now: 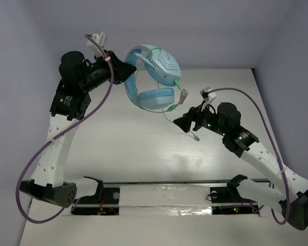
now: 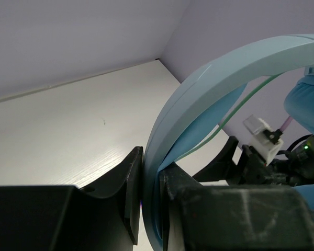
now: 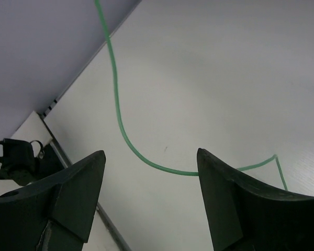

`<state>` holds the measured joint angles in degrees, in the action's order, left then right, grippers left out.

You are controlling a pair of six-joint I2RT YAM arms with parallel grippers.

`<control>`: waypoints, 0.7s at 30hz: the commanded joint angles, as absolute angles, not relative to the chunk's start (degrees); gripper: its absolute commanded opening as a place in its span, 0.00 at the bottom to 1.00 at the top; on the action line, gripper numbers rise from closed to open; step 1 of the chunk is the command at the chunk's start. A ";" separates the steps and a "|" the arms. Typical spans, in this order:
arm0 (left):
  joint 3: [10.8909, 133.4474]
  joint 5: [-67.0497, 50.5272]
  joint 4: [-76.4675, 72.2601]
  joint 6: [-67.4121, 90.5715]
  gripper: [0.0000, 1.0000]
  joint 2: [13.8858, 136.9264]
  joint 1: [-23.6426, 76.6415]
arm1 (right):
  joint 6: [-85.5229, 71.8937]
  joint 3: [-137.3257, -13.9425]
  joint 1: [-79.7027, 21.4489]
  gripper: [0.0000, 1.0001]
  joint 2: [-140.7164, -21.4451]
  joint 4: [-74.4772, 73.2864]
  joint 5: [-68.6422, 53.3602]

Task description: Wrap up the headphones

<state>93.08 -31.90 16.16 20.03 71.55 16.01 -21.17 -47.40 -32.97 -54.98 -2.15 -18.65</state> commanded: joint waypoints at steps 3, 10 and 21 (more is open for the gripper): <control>98.52 -33.66 13.09 21.89 0.00 71.01 14.95 | -17.93 -49.04 -35.50 0.77 -54.49 -6.50 -16.53; 101.43 -35.24 14.06 22.15 0.00 71.55 14.41 | -14.68 -49.57 -40.17 0.77 -58.17 -6.69 -7.92; 101.26 -34.90 12.57 24.78 0.00 70.93 14.41 | -15.64 -47.64 -40.17 0.23 -68.29 4.03 -7.20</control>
